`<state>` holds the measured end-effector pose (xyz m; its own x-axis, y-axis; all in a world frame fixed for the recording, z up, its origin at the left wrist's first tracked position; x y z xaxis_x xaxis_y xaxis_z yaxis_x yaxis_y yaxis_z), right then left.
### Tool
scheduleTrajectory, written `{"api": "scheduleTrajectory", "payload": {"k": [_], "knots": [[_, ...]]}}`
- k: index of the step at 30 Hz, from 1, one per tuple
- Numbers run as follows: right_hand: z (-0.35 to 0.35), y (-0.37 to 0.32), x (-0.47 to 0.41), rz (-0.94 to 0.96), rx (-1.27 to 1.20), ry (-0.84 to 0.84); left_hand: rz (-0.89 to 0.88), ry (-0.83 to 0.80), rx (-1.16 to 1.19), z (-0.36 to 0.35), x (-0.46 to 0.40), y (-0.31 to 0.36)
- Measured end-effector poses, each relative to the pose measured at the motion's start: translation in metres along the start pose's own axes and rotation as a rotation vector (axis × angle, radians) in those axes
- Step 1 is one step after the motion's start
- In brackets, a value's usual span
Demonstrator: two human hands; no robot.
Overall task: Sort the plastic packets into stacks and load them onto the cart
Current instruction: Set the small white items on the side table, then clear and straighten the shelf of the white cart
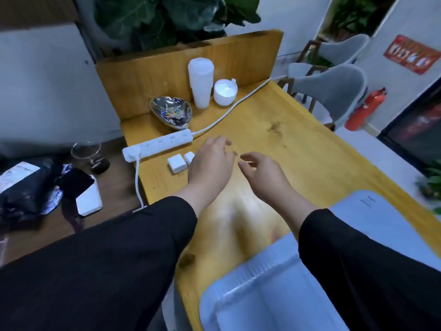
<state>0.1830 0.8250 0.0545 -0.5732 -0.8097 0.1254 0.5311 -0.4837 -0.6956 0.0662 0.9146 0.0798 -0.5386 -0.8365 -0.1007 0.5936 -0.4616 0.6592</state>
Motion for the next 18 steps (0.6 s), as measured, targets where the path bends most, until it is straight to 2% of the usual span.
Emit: {"api": "scheduleTrajectory", "payload": {"k": [3,6,10,14,18], "knots": [[0.098,0.020,0.076,0.012,0.007,0.207,-0.179,-0.014,0.056,-0.005,0.044,0.113],[0.185,0.058,0.185,0.008,-0.023,0.400,-0.363,-0.008,0.182,-0.012,0.125,0.227],[0.247,0.143,0.356,-0.078,-0.032,0.516,-0.490,-0.071,0.380,-0.043,0.271,0.329],[0.253,0.252,0.520,-0.267,-0.010,0.505,-0.470,-0.318,0.410,-0.128,0.416,0.353],[0.223,0.349,0.647,-0.467,0.027,0.472,-0.486,-0.588,0.215,-0.231,0.530,0.326]]}}
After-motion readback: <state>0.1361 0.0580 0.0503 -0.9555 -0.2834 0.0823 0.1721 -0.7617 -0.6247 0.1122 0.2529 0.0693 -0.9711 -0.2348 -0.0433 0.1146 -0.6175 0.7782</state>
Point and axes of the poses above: each hand's wrist, its own x-axis away from the middle knuckle, its own z-axis out of the back of the hand, y = z × x, the point moved 8 cm from there along -x, towards the middle knuckle, and after that the axes turned 2 degrees about -z, right-handed, at the moved point
